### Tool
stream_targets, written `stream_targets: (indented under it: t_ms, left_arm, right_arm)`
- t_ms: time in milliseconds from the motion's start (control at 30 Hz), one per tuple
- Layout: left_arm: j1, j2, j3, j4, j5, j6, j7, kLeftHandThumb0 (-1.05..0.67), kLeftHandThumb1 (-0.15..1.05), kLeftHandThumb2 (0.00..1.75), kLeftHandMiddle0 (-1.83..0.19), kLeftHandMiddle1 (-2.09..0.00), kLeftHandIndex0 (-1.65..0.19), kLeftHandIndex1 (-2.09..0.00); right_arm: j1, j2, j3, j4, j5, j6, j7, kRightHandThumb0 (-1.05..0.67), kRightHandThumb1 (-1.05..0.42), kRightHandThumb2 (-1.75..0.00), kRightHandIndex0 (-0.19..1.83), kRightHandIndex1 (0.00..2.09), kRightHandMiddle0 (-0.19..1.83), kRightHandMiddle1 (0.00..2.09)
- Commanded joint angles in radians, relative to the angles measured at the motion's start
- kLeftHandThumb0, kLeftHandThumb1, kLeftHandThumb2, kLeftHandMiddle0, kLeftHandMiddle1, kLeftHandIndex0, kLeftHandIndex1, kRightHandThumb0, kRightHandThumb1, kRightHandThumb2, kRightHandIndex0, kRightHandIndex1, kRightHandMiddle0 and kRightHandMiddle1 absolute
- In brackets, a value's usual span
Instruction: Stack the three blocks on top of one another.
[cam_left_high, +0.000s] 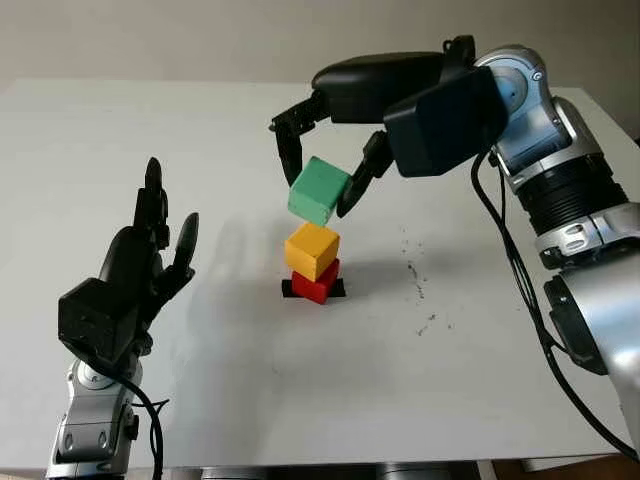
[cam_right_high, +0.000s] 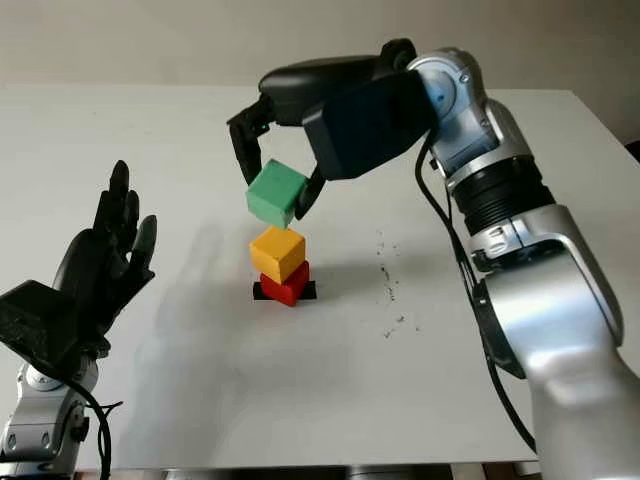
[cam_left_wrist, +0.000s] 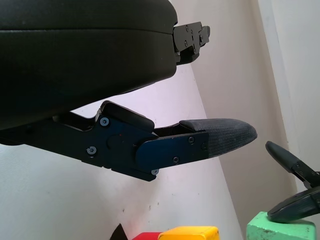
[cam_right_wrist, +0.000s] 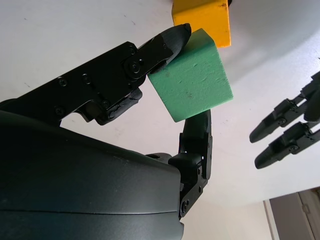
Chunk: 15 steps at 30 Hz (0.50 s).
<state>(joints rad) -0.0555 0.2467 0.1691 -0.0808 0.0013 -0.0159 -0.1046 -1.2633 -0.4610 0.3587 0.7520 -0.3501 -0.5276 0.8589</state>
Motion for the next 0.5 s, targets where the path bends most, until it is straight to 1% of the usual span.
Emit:
stream_targets:
  t_ms: [0,133,233,467]
  left_arm:
    - [0.009,0.000,-0.003,-0.024,0.001,0.009,0.002,-0.85,1.05,0.59,0.19,-0.04,0.19,-0.03]
    - [0.010,-0.004,-0.004,-0.029,-0.001,0.017,0.004,-0.84,1.05,0.59,0.19,-0.04,0.19,-0.03]
    - [0.010,-0.008,-0.003,-0.030,-0.001,0.018,0.009,-0.84,1.05,0.58,0.19,-0.05,0.19,-0.03]
    - [0.011,-0.004,-0.006,-0.030,0.005,0.015,0.008,-0.83,1.05,0.58,0.18,-0.05,0.19,-0.04]
  right_arm:
    - [0.009,0.003,0.002,-0.004,0.002,0.008,0.004,-0.41,-0.89,-0.06,0.25,0.03,0.44,1.46]
    - [0.023,0.004,0.008,-0.009,0.002,0.000,0.010,-0.40,-0.90,-0.06,0.24,0.03,0.41,1.48]
    - [0.033,0.006,0.005,-0.001,0.015,-0.007,0.018,-0.41,-0.91,-0.06,0.24,0.04,0.38,1.53]
    - [0.049,0.024,-0.004,0.014,0.042,0.002,0.024,-0.42,-0.91,-0.05,0.24,0.04,0.37,1.62]
